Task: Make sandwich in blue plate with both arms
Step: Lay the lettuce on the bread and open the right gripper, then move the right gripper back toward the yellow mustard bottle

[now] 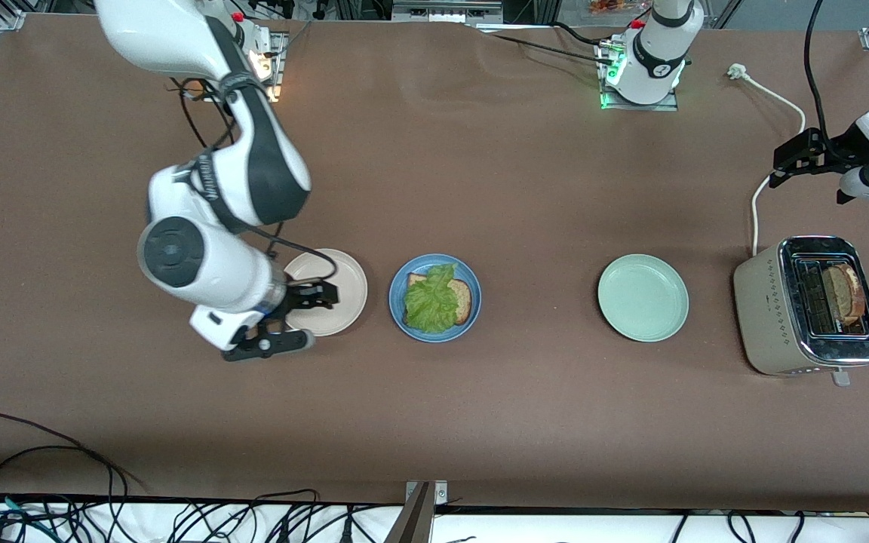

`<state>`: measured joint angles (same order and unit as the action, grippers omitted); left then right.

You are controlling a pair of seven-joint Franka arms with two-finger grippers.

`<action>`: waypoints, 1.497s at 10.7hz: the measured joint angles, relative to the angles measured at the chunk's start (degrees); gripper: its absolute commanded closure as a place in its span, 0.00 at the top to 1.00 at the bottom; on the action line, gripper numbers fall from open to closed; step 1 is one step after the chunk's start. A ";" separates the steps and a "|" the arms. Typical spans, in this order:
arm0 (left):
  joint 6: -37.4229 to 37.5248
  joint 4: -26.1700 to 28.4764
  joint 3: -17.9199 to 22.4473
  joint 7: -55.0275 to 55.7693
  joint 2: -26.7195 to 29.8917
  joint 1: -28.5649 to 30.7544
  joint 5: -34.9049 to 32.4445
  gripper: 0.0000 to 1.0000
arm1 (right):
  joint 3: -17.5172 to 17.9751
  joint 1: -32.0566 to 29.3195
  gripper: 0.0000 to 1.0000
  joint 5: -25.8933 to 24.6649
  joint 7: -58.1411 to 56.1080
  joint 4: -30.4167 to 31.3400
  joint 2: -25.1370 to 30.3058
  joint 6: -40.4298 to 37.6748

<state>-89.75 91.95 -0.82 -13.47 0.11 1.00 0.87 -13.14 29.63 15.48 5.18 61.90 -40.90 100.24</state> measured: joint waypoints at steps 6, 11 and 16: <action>0.01 -0.01 0.08 0.00 0.00 0.51 0.00 1.00 | 4.65 -12.36 1.00 0.00 -24.07 7.08 7.20 -5.13; 0.02 -0.02 0.12 0.00 0.00 0.60 0.00 1.00 | 9.33 -23.37 1.00 0.01 -48.77 12.63 10.76 -8.70; 0.04 -0.02 0.15 0.00 -0.03 0.65 0.00 1.00 | 9.62 -32.14 1.00 13.16 -81.27 16.89 7.29 -8.45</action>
<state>-89.71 91.93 -0.66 -13.47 0.07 1.65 0.87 -3.52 -2.51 28.64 -76.10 78.80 -33.61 91.79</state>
